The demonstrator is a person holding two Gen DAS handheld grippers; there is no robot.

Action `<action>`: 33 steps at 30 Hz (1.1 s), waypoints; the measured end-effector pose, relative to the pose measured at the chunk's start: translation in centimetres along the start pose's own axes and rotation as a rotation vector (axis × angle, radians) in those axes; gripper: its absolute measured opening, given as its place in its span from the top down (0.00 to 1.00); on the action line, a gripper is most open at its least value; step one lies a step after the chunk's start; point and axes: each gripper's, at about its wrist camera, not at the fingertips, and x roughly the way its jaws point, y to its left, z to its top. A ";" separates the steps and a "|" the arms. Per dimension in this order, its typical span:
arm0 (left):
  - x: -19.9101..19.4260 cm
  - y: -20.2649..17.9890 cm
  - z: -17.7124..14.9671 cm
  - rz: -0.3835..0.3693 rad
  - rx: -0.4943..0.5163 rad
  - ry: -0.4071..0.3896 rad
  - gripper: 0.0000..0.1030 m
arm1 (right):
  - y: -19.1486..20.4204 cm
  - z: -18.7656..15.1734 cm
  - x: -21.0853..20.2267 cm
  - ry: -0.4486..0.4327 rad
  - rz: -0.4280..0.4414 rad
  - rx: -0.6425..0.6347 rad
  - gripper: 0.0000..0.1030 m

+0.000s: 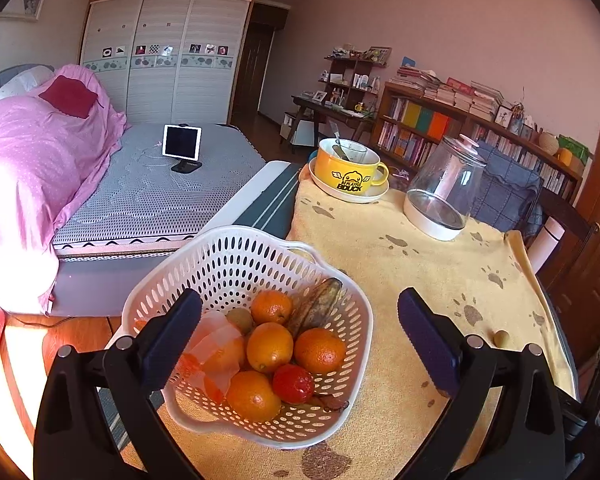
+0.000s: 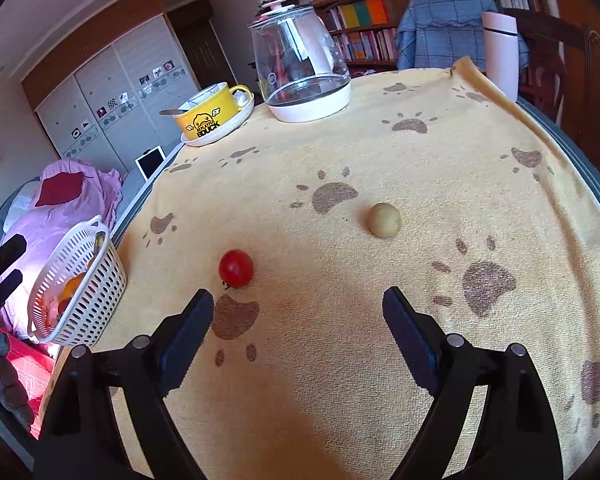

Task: Organize fruits
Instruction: 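Close the right tool on the last brown kiwi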

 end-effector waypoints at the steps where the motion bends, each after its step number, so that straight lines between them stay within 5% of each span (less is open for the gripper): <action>1: 0.0 -0.1 0.0 -0.001 0.004 0.001 0.03 | -0.5 0.1 0.0 -0.002 -0.013 0.005 0.17; 9: -0.1 -1.7 -0.6 -0.016 0.046 0.006 0.03 | -2.9 1.6 0.7 0.006 -0.062 0.014 0.18; 16: -0.2 -2.7 -0.8 -0.034 0.077 0.007 0.03 | -3.0 3.1 2.6 0.034 -0.077 -0.029 0.38; 24: -0.2 -3.9 -1.1 -0.048 0.113 0.009 0.03 | -2.4 4.9 5.4 0.055 -0.117 -0.093 0.44; 33: 0.1 -5.0 -1.5 -0.058 0.151 0.019 0.03 | -2.7 5.7 7.5 0.103 -0.151 -0.116 0.66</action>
